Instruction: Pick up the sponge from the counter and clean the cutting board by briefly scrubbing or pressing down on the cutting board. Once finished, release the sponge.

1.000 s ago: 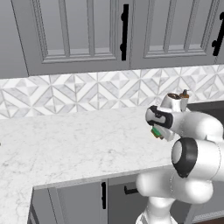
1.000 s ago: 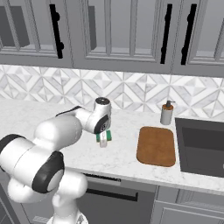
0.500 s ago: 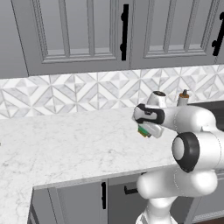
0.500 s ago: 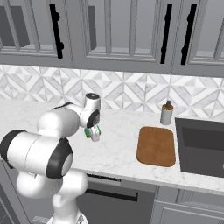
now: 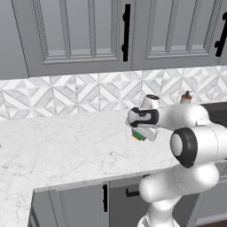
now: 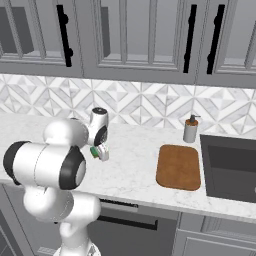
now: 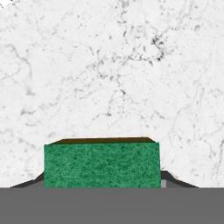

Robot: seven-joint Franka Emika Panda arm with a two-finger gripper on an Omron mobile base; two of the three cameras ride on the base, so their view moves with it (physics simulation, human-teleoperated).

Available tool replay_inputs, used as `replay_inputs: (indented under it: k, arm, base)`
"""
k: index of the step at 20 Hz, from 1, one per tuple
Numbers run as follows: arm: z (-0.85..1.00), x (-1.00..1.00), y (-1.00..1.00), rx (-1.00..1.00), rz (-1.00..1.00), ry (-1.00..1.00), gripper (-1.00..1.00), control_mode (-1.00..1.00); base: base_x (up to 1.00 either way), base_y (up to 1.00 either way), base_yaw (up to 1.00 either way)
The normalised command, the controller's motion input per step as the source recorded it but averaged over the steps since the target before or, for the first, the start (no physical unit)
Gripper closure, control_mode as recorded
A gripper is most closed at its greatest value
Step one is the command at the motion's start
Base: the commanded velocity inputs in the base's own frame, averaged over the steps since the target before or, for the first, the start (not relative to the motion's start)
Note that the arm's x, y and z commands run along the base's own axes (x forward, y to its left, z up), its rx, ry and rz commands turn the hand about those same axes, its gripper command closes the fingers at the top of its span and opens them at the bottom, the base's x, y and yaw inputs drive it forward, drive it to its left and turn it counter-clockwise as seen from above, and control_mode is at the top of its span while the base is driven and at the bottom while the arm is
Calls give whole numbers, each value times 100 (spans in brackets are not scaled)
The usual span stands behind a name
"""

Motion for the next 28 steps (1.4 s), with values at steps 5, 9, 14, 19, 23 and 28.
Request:
replay_inputs:
  k: [5,9,14,19,23,28]
  arm:
    - [-24,26,6,0,9,0,100,-100]
    - [-18,20,9,0,11,0,100,-100]
    - [-19,32,20,-2,14,0,-100,-100]
    - [-14,23,2,-2,18,0,-100,-100]
    - [0,0,-1,0,20,0,-100,-100]
    - [17,-10,-9,0,20,-1,-100,-100]
  base:
    - [0,0,0]
    - [0,0,0]
    - [0,0,0]
    - [0,0,0]
    - [0,0,0]
    - [0,0,0]
